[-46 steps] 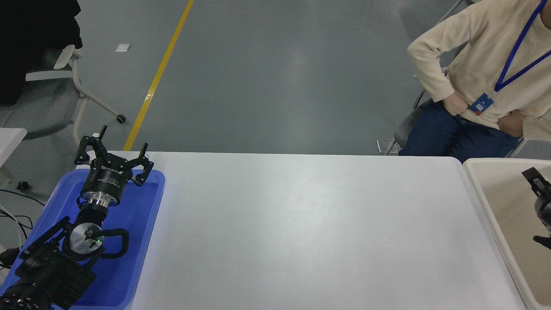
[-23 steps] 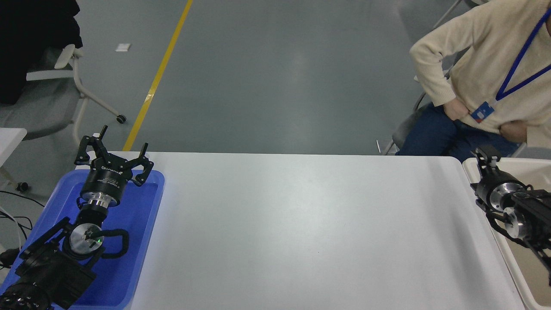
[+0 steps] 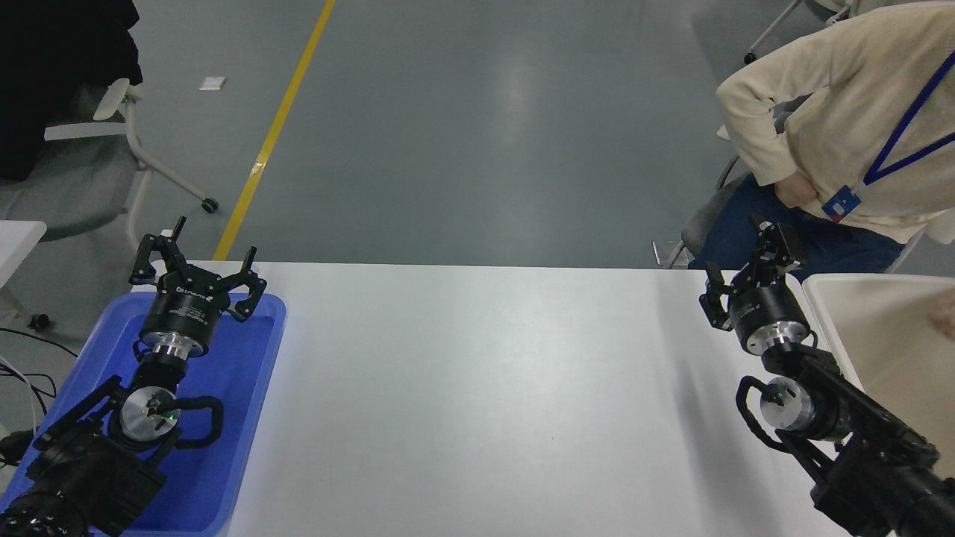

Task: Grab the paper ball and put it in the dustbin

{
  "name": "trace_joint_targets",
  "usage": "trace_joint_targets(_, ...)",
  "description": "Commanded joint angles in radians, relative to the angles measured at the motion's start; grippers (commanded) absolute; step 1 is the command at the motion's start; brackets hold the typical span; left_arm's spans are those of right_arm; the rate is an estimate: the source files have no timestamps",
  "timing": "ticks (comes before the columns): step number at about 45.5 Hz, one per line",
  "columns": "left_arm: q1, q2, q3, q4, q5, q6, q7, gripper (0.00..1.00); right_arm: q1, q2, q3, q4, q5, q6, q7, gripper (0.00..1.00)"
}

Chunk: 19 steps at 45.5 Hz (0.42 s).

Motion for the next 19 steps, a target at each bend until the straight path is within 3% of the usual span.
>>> trace_joint_targets(1, 0.0, 0.0, 0.0, 0.0, 0.0, 0.0, 0.0, 1.0, -0.012, 0.055, 0.021, -0.006, 0.086, -0.001, 0.034, 1.0)
trace_joint_targets(19, 0.0, 0.0, 0.0, 0.0, 0.0, 0.0, 0.0, 1.0, -0.043, 0.046, 0.021, 0.023, 0.085, 0.019, 0.04, 1.0)
